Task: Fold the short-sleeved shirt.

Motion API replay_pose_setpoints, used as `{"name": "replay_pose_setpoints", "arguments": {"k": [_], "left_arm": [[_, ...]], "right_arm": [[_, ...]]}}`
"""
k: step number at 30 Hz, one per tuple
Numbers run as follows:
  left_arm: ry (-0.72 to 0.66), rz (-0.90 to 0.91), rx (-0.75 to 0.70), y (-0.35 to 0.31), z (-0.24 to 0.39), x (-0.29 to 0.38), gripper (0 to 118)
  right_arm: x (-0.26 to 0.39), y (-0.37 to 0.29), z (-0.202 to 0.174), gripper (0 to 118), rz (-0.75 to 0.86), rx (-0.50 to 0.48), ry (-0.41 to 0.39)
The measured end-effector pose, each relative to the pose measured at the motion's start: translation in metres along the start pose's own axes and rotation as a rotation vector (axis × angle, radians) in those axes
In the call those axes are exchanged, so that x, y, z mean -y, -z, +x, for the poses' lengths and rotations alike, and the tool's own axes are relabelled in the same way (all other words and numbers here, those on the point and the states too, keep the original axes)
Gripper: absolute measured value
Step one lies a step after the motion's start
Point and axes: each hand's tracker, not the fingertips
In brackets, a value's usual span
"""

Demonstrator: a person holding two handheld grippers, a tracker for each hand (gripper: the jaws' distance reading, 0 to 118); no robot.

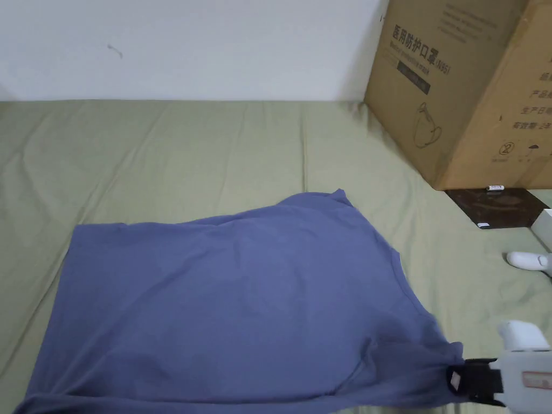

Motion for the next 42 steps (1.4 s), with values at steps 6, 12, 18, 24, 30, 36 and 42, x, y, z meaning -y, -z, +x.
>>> {"name": "replay_pose_setpoints", "arguments": {"k": [6,12,18,24,30,36,42], "left_arm": [[-0.101,0.006,0.031,0.008,-0.011,-0.04,5],[-0.238,-0.066,0.05,0.056,-0.034,-0.096,5],[-0.24,-0.087,0.032,0.109,-0.049,-0.125,8],[-0.25,0.119,0.085,0.083,-0.05,-0.124,118],[-0.228,0.161,0.077,0.025,-0.034,-0.095,115],[-0.205,0.158,0.055,-0.011,-0.025,-0.059,88],[-0.304,0.083,0.013,0.017,-0.043,-0.056,0]], "right_arm": [[-0.079,-0.011,-0.044,2,0.082,-0.047,0.022],[-0.165,0.067,-0.062,2,0.046,-0.013,0.024],[-0.196,0.142,-0.065,2,-0.013,0.008,0.073],[-0.169,0.125,-0.08,118,0.134,-0.033,0.054],[-0.114,0.065,-0.086,115,0.201,-0.073,0.057],[-0.059,0.011,-0.104,83,0.273,-0.109,-0.035],[-0.049,0.004,-0.095,0,0.248,-0.152,-0.042]]}}
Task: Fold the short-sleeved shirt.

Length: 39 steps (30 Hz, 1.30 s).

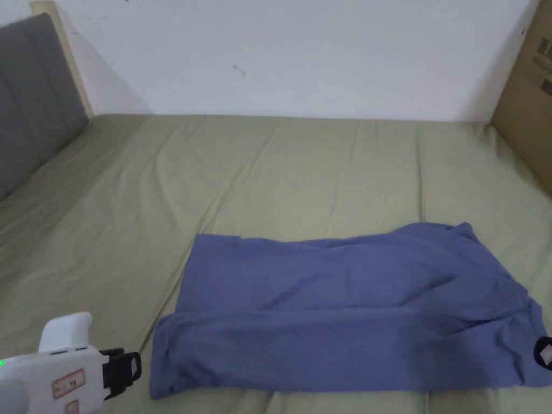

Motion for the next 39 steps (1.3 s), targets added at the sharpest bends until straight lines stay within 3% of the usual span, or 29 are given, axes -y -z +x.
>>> {"name": "replay_pose_setpoints", "arguments": {"k": [2,3,5,6,7,9,11,13,14,15,17,19,21,22,23,24,25,28,29,30,31,32,34,35,36,39], "left_arm": [[-0.033,-0.025,-0.056,0.028,-0.008,-0.003,1],[-0.041,-0.042,-0.071,0.04,-0.01,-0.003,14],[-0.042,-0.09,-0.105,0.067,-0.012,-0.002,83],[-0.039,-0.086,-0.105,0.077,-0.004,-0.001,106],[-0.027,-0.098,-0.107,0.088,-0.001,0.001,116],[0.011,-0.217,-0.127,0.108,0.007,0.008,115],[0.216,-0.217,-0.247,0.116,0.022,0.009,116],[0.249,-0.161,-0.209,0.104,0.032,0.008,112],[0.245,-0.131,-0.159,0.088,0.044,0.01,102],[0.248,-0.112,-0.13,0.082,0.047,0.01,81],[0.25,-0.083,-0.095,0.071,0.047,0.009,6],[0.243,-0.073,-0.082,0.063,0.048,0.009,4],[0.265,-0.04,-0.128,0.056,0.044,0.002,4],[0.272,-0.039,-0.12,0.052,0.047,0.0,4],[0.274,-0.041,-0.115,0.051,0.046,-0.004,4],[0.275,-0.043,-0.114,0.05,0.044,-0.006,4],[0.274,-0.046,-0.113,0.05,0.043,-0.009,4],[0.268,-0.06,-0.113,0.052,0.046,-0.009,4],[0.263,-0.065,-0.113,0.052,0.046,-0.009,4],[0.259,-0.07,-0.113,0.053,0.048,-0.008,4],[0.257,-0.077,-0.11,0.053,0.048,-0.008,4],[0.259,-0.082,-0.107,0.054,0.048,-0.008,4],[0.264,-0.08,-0.104,0.052,0.049,-0.009,4],[0.263,-0.078,-0.098,0.051,0.048,-0.01,4],[0.261,-0.078,-0.098,0.049,0.048,-0.012,4],[0.261,-0.068,-0.087,0.04,0.046,-0.017,4]], "right_arm": [[0.0,0.001,0.002,0,-0.009,-0.002,-0.002],[0.0,0.003,0.003,0,-0.015,-0.003,0.0],[0.0,0.005,0.007,0,-0.027,-0.006,0.015],[0.0,0.006,0.009,0,-0.029,-0.008,0.026],[0.001,0.006,0.011,0,-0.034,-0.011,0.037],[0.001,0.009,0.016,0,-0.041,-0.008,0.046],[0.001,0.012,0.021,0,-0.048,0.018,0.039],[0.0,0.015,0.028,0,-0.053,0.042,0.03],[-0.001,0.017,0.033,0,-0.053,0.055,0.025],[-0.002,0.02,0.036,0,-0.052,0.068,0.019],[-0.008,0.033,0.05,0,-0.062,0.091,0.006],[-0.014,0.047,0.059,3,-0.077,0.159,-0.014],[-0.024,0.071,0.075,47,-0.124,0.225,-0.013],[-0.028,0.086,0.086,61,-0.174,0.259,0.01],[-0.031,0.11,0.105,61,-0.209,0.263,0.032],[-0.037,0.125,0.114,99,-0.232,0.256,0.087],[-0.041,0.138,0.123,117,-0.249,0.255,0.143],[-0.031,0.166,0.157,116,-0.321,0.3,0.271],[-0.028,0.171,0.16,116,-0.365,0.305,0.262],[-0.026,0.172,0.156,115,-0.393,0.347,0.194],[-0.028,0.162,0.135,106,-0.386,0.411,0.037],[-0.026,0.158,0.121,97,-0.391,0.408,-0.095],[-0.023,0.148,0.105,68,-0.39,0.32,-0.227],[-0.026,0.141,0.094,43,-0.415,0.252,-0.189],[-0.027,0.136,0.091,5,-0.413,0.282,-0.167],[-0.032,0.104,0.087,4,-0.387,0.279,-0.156]]}}
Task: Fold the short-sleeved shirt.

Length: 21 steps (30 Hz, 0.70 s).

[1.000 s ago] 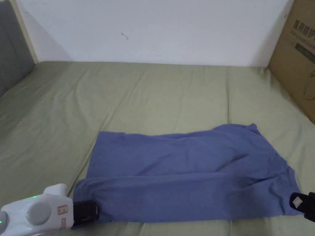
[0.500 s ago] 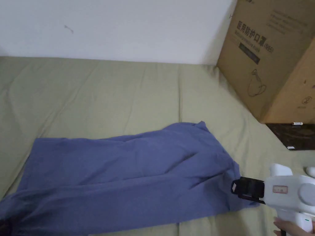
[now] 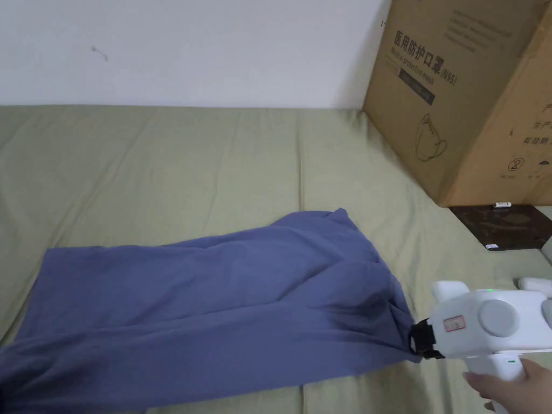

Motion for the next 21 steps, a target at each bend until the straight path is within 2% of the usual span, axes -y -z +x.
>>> {"name": "replay_pose_setpoints", "arguments": {"k": [4,7,9,14,16,17,18,19,20,21], "left_arm": [[0.042,-0.013,0.014,-0.022,-0.009,0.004,4],[0.109,-0.102,0.059,-0.035,-0.018,0.023,4],[0.095,-0.112,0.071,-0.04,-0.024,0.041,4],[0.051,-0.176,0.116,-0.031,-0.028,0.077,4],[-0.011,-0.163,0.146,-0.029,-0.03,0.081,4],[-0.035,-0.146,0.144,-0.031,-0.032,0.08,5],[-0.043,-0.13,0.14,-0.034,-0.033,0.079,10],[-0.049,-0.119,0.151,-0.037,-0.034,0.077,27],[-0.051,-0.112,0.153,-0.04,-0.033,0.074,48],[-0.05,-0.092,0.151,-0.045,-0.031,0.071,74]], "right_arm": [[0.029,-0.044,0.023,4,-0.01,-0.034,0.069],[0.066,-0.063,0.039,4,-0.041,-0.043,0.083],[0.095,-0.069,0.038,4,-0.084,-0.071,0.124],[0.139,-0.054,0.035,4,-0.124,-0.068,0.173],[0.141,-0.052,0.03,4,-0.108,-0.065,0.167],[0.141,-0.053,0.025,5,-0.099,-0.007,0.136],[0.141,-0.056,0.021,13,-0.081,0.032,0.117],[0.14,-0.06,0.016,41,-0.05,0.049,0.107],[0.135,-0.066,0.019,76,-0.011,0.032,0.109],[0.131,-0.074,0.016,103,0.025,0.017,0.118]]}}
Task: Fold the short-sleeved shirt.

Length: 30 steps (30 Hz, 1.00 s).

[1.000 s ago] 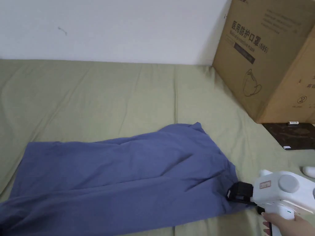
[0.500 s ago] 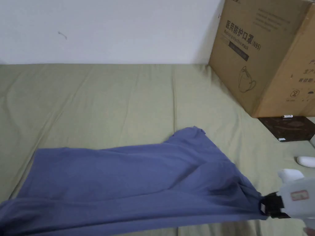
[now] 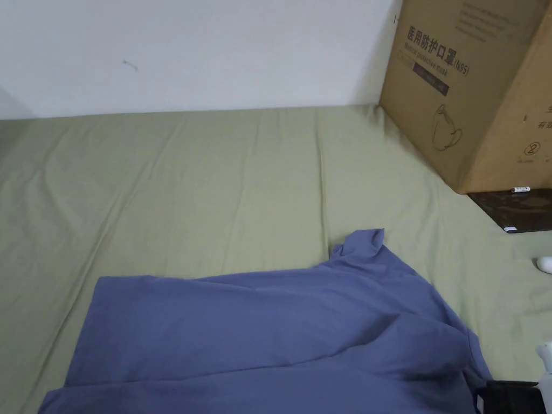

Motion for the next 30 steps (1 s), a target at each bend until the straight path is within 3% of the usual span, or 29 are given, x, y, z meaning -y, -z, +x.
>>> {"name": "replay_pose_setpoints", "arguments": {"k": [1,2,6,8,9,10,11,12,13,19,23,24,28,29,30], "left_arm": [[0.016,0.065,0.012,-0.011,0.003,-0.004,110],[0.001,0.104,0.035,-0.017,0.009,-0.011,118],[0.034,0.197,0.067,-0.035,0.037,-0.038,116],[0.063,0.213,0.104,-0.042,0.053,-0.052,115],[0.061,0.219,0.115,-0.044,0.06,-0.058,111],[0.069,0.229,0.112,-0.041,0.066,-0.068,91],[0.085,0.247,0.091,-0.038,0.073,-0.076,59],[0.099,0.258,0.074,-0.035,0.078,-0.081,20],[0.104,0.273,0.077,-0.032,0.078,-0.087,1],[0.093,0.176,0.017,0.04,0.042,-0.174,1],[0.068,0.06,-0.063,0.111,0.003,-0.224,2],[0.061,0.026,-0.062,0.126,-0.005,-0.231,9],[0.053,-0.025,-0.096,0.177,-0.021,-0.237,102],[0.059,-0.025,-0.092,0.187,-0.022,-0.238,114],[0.061,-0.034,-0.086,0.193,-0.02,-0.235,116]], "right_arm": [[-0.005,-0.008,-0.007,118,0.025,-0.018,0.015],[-0.01,-0.016,-0.014,118,0.068,-0.041,0.029],[-0.033,-0.041,-0.045,118,0.188,-0.094,0.047],[-0.043,-0.05,-0.062,116,0.263,-0.182,0.036],[-0.048,-0.053,-0.07,112,0.293,-0.211,0.03],[-0.055,-0.055,-0.079,93,0.317,-0.22,0.02],[-0.061,-0.054,-0.087,63,0.32,-0.224,0.008],[-0.067,-0.051,-0.093,24,0.326,-0.235,0.003],[-0.073,-0.05,-0.098,0,0.348,-0.255,0.007],[-0.1,-0.034,-0.117,0,0.31,-0.317,-0.018],[-0.104,-0.015,-0.117,0,0.255,-0.279,-0.045],[-0.103,-0.011,-0.114,0,0.241,-0.277,-0.038],[-0.102,0.008,-0.1,0,0.18,-0.263,0.015],[-0.103,0.013,-0.096,0,0.171,-0.255,0.022],[-0.104,0.017,-0.093,0,0.164,-0.244,0.03]]}}
